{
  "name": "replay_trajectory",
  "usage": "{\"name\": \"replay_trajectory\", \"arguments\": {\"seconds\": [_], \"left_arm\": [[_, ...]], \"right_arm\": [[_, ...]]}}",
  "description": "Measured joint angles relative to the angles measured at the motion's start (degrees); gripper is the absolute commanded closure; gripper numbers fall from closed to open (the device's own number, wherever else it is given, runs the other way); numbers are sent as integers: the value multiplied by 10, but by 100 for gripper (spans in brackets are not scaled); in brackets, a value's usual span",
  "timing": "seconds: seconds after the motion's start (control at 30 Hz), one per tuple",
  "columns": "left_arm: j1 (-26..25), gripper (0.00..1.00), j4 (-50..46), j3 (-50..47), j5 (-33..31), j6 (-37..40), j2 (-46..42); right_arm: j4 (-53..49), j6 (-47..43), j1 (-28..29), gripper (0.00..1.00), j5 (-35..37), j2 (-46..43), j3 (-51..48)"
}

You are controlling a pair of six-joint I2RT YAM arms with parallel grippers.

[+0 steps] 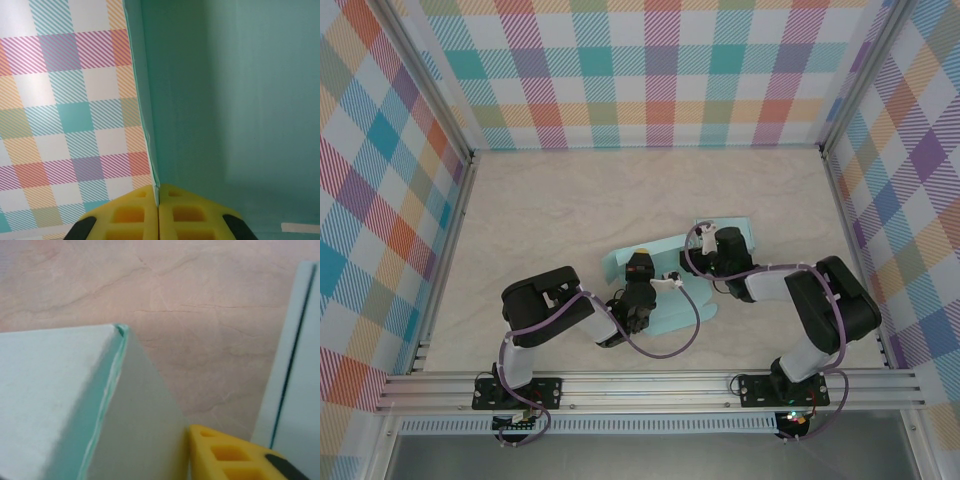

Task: Fold the paper box

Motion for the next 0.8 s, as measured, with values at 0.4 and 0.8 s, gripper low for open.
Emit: {"name": "replay_trajectory", "arguments": {"seconds": [0.4, 0.8], "left_arm": [[-5, 38, -96, 9, 1, -133, -102], [5, 0, -455, -10, 13, -640, -523]], "right_arm": [[8, -26, 30, 91, 76, 5, 0], [4, -31, 73, 100, 136, -11, 10]]}}
